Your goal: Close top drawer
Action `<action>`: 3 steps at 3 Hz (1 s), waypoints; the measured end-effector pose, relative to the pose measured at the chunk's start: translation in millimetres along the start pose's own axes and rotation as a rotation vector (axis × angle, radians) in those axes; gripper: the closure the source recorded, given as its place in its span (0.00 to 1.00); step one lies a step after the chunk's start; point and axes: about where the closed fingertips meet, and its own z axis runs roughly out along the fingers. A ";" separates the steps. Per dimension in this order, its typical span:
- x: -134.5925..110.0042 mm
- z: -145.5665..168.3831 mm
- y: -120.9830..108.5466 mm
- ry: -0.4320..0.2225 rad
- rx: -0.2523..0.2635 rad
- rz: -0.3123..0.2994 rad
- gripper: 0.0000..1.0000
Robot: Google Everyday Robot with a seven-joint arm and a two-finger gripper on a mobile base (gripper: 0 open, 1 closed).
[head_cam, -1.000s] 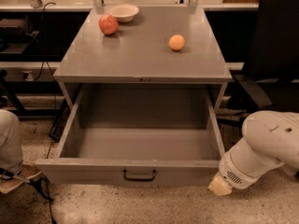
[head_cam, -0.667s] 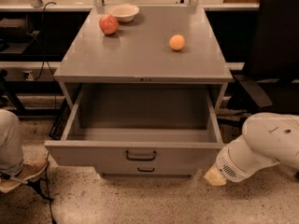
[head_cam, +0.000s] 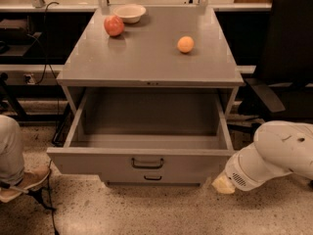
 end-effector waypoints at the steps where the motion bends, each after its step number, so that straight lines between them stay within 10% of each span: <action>1: -34.8 25.6 -20.3 -0.105 0.029 0.024 1.00; 3: -86.6 37.5 -55.7 -0.281 0.061 0.042 1.00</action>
Offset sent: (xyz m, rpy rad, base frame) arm 0.1286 0.0348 -0.0193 0.1773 -0.2941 -0.1192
